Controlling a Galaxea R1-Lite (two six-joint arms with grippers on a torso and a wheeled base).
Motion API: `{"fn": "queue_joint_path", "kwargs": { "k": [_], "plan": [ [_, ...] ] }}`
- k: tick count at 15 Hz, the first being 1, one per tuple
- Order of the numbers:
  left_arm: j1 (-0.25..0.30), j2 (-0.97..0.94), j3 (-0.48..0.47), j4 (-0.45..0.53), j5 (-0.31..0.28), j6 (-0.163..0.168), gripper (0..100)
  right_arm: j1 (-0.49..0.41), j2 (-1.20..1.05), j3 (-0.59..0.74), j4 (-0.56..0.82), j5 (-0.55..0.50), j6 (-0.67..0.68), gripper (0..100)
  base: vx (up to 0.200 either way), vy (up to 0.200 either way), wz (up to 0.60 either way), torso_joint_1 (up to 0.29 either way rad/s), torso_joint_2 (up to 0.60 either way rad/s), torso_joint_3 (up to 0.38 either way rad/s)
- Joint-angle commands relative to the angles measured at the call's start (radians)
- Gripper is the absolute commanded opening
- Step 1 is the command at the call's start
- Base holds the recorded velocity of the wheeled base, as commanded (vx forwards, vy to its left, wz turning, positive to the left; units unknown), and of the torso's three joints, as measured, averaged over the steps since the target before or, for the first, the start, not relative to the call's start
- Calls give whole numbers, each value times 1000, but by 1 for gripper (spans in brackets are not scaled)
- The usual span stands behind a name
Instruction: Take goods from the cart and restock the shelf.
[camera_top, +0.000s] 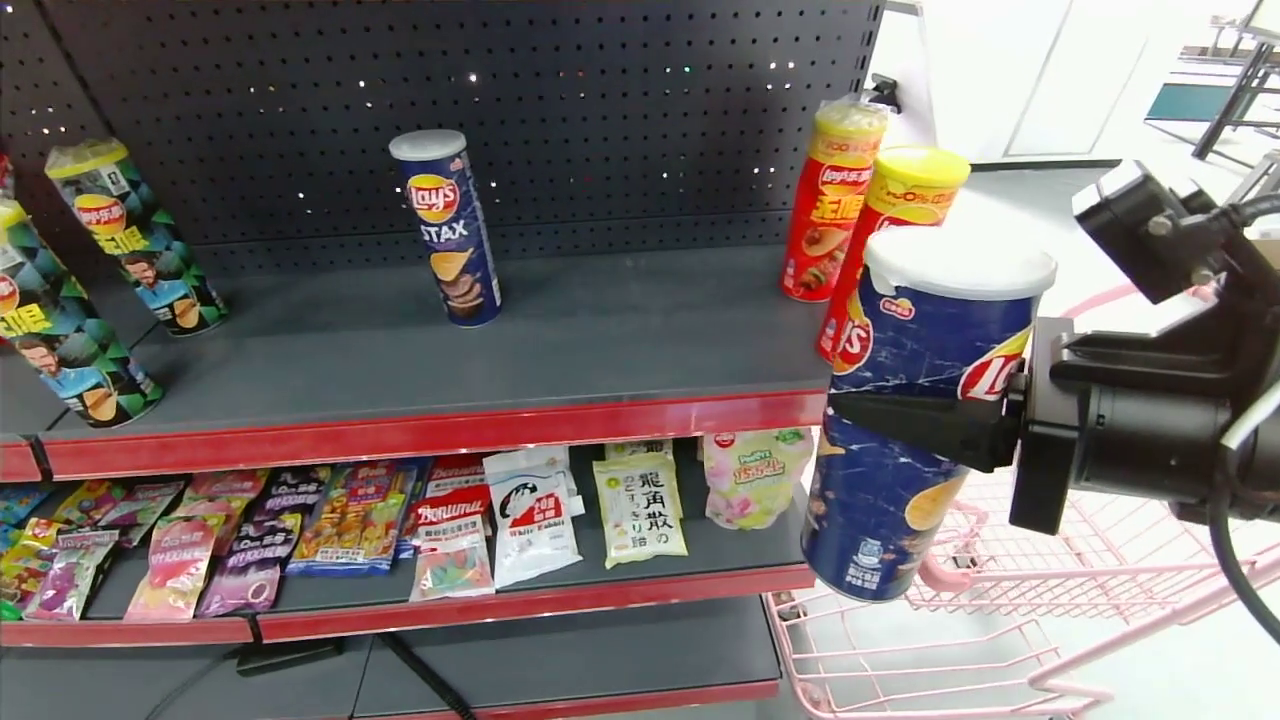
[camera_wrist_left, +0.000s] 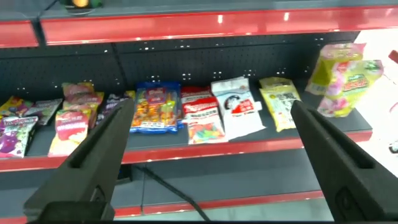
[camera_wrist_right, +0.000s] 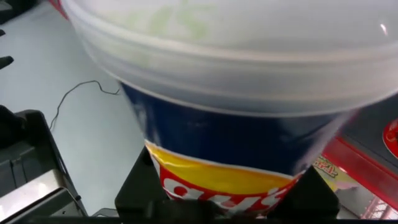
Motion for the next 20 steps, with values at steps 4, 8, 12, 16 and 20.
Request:
{"fn": "queue_joint_path", "kwargs": {
  "k": [4,8,12,16,20],
  "plan": [
    [0,1,0,0,0,0,100,1,9,14,-67,4,-1,0,0,200,0,1,1,0],
    [0,1,1,0,0,0,100,3,-3,11,-67,6,0,0,0,200,0,2,1,0],
    [0,1,1,0,0,0,100,4,-31,28,-65,10,0,0,0,200,0,1,-2,2],
    [0,1,1,0,0,0,100,35,-46,31,-65,36,0,0,0,0,0,0,0,0],
    [0,1,0,0,0,1,100,37,-43,30,-65,38,-3,0,100,0,0,2,2,-1]
  ]
}}
